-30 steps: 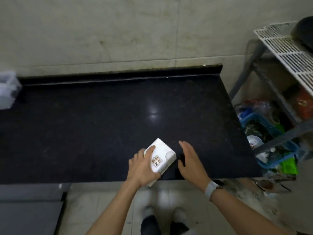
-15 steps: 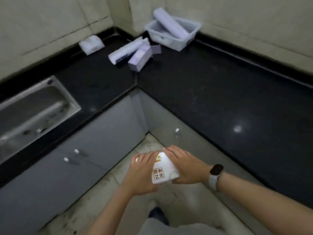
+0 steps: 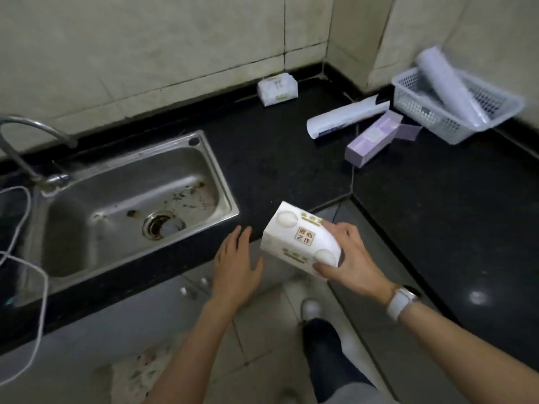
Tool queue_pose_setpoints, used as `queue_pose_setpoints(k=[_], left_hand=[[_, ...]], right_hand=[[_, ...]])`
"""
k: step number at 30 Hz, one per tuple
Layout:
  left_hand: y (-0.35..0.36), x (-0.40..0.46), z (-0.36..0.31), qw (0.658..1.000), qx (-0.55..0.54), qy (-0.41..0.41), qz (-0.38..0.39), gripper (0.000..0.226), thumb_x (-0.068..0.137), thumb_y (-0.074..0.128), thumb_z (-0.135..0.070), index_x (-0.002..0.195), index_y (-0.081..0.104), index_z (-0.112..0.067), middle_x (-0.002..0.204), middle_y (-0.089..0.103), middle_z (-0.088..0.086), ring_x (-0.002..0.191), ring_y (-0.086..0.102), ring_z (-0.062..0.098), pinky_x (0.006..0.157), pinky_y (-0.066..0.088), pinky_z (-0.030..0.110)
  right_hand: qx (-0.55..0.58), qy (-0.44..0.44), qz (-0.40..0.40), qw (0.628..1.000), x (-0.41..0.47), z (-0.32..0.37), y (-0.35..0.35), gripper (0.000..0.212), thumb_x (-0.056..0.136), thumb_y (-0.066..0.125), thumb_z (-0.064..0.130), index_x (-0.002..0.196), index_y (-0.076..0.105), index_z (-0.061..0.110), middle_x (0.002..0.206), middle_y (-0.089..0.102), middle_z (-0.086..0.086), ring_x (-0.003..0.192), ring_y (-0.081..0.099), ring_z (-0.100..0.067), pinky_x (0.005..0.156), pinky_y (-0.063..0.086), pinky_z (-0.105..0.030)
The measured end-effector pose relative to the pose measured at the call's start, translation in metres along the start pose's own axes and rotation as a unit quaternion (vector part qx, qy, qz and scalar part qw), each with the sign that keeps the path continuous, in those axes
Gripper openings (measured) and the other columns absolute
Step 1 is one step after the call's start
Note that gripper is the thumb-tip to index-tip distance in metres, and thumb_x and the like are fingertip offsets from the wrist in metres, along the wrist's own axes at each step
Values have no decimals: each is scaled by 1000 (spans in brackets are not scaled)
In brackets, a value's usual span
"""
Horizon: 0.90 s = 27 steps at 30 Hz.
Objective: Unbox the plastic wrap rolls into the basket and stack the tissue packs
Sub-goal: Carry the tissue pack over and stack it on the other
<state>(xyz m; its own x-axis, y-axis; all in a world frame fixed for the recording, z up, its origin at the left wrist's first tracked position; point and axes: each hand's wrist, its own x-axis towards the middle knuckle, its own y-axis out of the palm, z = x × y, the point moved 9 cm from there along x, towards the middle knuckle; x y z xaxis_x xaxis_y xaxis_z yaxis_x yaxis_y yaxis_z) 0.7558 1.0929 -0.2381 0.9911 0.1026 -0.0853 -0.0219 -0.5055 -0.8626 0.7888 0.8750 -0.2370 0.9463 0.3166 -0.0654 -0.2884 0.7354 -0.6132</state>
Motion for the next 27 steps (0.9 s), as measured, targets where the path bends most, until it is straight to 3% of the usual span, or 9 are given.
queue_pose_setpoints(k=[4, 8, 15, 20, 24, 27], left_hand=[[-12, 97, -23, 1000, -11, 3, -26, 61, 89, 53, -27, 142, 26, -15, 152, 25, 9, 140, 21, 25, 114, 24, 47], [-10, 210, -33, 999, 9, -42, 13, 60, 89, 51, -30, 142, 27, -15, 152, 23, 10, 138, 24, 29, 111, 28, 48], [21, 387, -47, 988, 33, -90, 124, 60, 90, 49, -33, 143, 23, -17, 151, 22, 11, 135, 26, 32, 109, 30, 52], [60, 458, -34, 975, 59, -125, 174, 66, 89, 49, -33, 145, 14, -24, 156, 6, 10, 142, 7, 34, 112, 18, 55], [82, 494, -18, 969, 94, -144, 179, 73, 88, 48, -45, 145, 5, -29, 157, -9, 6, 143, -10, 33, 112, 5, 61], [91, 512, -10, 965, 120, -135, 189, 84, 83, 44, -62, 145, -5, -34, 155, -21, 6, 141, -21, 33, 109, -5, 65]], right_hand=[[20, -1, -54, 998, 99, -8, -46, 80, 65, 73, 30, 131, 29, 43, 116, 29, 6, 112, 34, -7, 99, 30, -27], [-6, -3, -96, 995, 210, -13, -89, 79, 66, 71, 37, 132, 29, 38, 124, 33, -1, 115, 30, -9, 100, 29, -30], [-105, 70, -189, 974, 399, -49, -183, 80, 67, 72, 36, 134, 31, 20, 129, 31, -21, 119, 32, -37, 97, 34, -39], [-138, 171, -208, 953, 499, -97, -193, 76, 72, 67, 39, 132, 31, 12, 126, 32, -27, 115, 31, -43, 95, 35, -48], [-114, 281, -194, 933, 546, -129, -176, 88, 71, 70, 42, 136, 22, 10, 141, 20, -25, 120, 28, -46, 100, 31, -49], [-184, 222, -130, 949, 557, -125, -150, 96, 71, 70, 43, 142, 11, 16, 151, 5, -20, 124, 26, -45, 97, 36, -51]])
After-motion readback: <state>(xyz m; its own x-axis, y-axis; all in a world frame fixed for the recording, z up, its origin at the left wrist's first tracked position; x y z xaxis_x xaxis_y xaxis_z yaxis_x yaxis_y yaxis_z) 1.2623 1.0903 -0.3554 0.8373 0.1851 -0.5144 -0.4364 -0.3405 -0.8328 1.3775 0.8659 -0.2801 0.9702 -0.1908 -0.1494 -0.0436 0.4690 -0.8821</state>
